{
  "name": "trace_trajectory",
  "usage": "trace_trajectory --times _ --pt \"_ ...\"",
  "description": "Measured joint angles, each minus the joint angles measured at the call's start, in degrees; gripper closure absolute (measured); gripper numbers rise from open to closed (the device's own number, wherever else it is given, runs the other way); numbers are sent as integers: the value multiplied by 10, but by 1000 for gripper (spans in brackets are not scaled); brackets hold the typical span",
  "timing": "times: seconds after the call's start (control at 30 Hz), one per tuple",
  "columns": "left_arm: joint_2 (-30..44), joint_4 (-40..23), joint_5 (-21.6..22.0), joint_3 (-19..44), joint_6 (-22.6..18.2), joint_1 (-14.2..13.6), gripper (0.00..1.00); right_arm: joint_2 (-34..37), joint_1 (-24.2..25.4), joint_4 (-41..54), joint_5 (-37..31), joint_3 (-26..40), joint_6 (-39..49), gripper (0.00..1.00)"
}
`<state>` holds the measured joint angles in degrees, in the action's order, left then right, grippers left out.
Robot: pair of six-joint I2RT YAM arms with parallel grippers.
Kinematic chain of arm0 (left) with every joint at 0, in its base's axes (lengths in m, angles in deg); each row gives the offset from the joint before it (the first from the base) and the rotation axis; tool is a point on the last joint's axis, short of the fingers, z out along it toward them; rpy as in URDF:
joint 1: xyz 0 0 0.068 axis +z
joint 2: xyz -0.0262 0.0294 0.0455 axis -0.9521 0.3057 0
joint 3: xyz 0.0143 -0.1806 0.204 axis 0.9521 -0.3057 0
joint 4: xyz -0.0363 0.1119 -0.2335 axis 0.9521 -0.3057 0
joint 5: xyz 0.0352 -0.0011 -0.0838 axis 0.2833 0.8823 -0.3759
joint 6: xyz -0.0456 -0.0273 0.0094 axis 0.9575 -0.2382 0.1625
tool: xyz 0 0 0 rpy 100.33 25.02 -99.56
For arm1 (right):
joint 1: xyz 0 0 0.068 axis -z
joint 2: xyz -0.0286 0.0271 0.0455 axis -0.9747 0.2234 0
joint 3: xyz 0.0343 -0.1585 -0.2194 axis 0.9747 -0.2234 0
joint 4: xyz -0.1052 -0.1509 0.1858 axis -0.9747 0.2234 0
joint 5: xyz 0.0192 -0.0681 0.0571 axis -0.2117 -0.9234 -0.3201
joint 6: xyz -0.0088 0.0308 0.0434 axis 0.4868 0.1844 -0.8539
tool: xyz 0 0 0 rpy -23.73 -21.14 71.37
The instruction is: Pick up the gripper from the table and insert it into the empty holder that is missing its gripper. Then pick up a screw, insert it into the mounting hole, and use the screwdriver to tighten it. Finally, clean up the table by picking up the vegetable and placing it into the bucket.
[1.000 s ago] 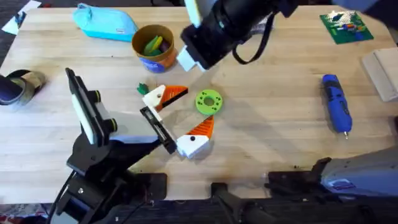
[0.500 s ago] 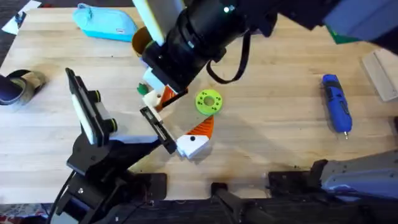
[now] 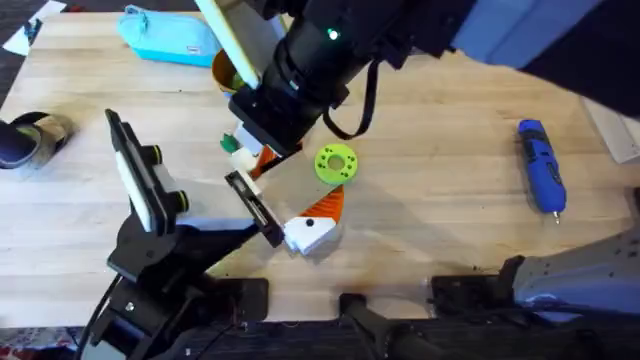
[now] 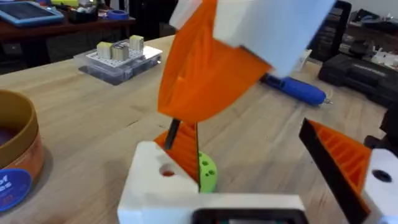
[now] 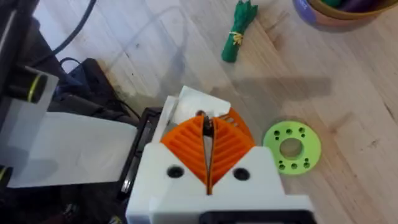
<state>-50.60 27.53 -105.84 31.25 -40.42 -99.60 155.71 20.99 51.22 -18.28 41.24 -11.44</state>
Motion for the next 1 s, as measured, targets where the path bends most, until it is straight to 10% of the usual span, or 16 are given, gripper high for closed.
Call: trace_trajectory --times 1.0 --pt "0 0 0 0 1 0 14 26 0 0 15 0 17 995"
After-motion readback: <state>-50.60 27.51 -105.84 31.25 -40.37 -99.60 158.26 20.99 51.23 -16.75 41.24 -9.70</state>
